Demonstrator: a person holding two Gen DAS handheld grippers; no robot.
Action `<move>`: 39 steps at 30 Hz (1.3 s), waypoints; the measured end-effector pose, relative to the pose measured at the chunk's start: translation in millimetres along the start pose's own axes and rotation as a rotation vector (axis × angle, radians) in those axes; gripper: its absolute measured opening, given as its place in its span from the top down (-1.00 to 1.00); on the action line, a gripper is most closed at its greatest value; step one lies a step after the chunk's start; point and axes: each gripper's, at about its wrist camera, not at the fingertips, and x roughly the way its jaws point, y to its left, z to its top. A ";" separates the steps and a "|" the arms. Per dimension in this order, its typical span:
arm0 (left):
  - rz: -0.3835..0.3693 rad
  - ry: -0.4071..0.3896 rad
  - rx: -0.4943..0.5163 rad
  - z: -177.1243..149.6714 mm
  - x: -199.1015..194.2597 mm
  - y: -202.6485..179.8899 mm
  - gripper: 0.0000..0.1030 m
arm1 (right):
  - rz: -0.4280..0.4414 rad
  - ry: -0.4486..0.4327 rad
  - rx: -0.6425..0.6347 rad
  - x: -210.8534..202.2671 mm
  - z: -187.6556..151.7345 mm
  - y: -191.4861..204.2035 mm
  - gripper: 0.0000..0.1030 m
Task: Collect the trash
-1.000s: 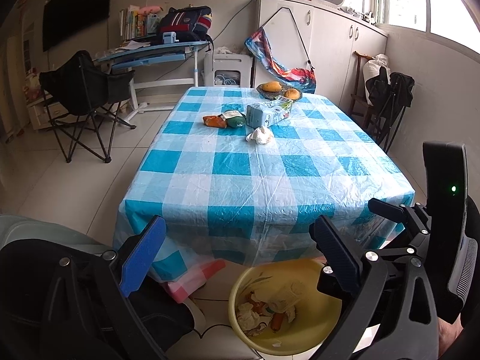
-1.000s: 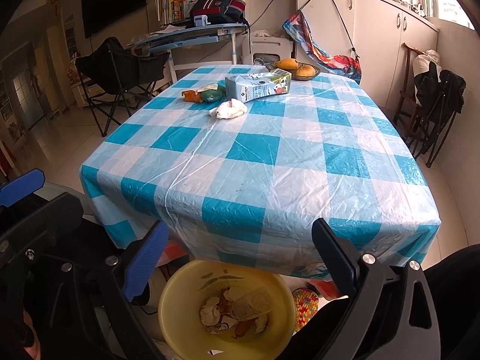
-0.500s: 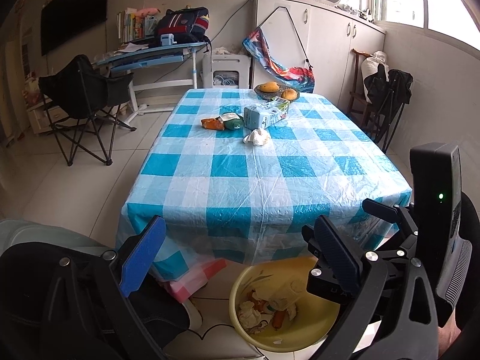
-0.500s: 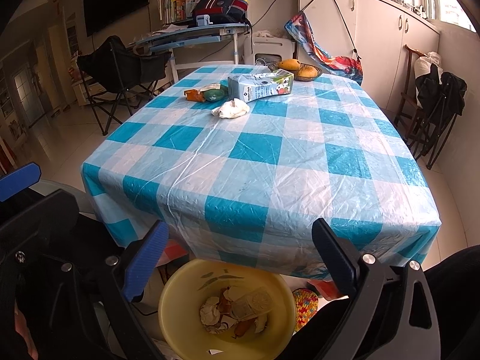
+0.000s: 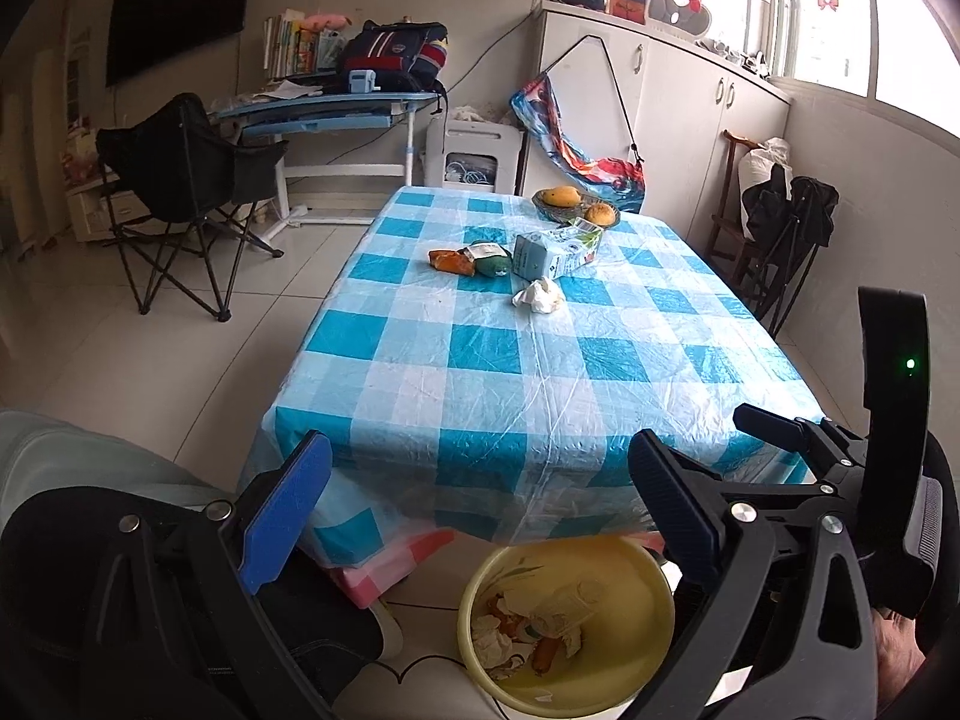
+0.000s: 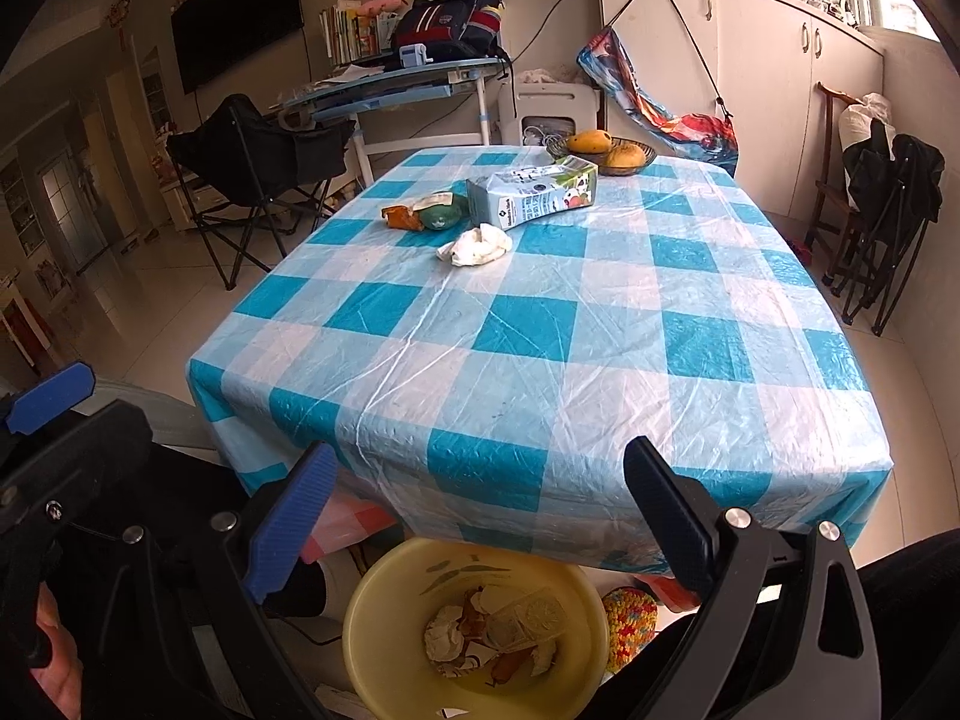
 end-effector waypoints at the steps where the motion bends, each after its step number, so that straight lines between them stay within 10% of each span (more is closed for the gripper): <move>1: 0.006 0.001 -0.017 0.4 2.6 3.6 -0.86 | 0.010 0.001 0.003 2.2 3.9 -1.4 -0.80; 17: 0.070 0.036 -0.095 72.6 61.8 41.8 -0.86 | 0.148 0.082 -0.025 100.6 94.7 -1.3 -0.50; 29: 0.146 0.081 0.123 142.2 173.0 30.0 -0.86 | 0.180 0.167 0.009 147.8 109.5 -19.2 0.24; 39: 0.058 0.155 0.351 141.1 249.9 2.9 -0.86 | 0.271 0.201 0.024 148.5 110.7 -30.7 0.26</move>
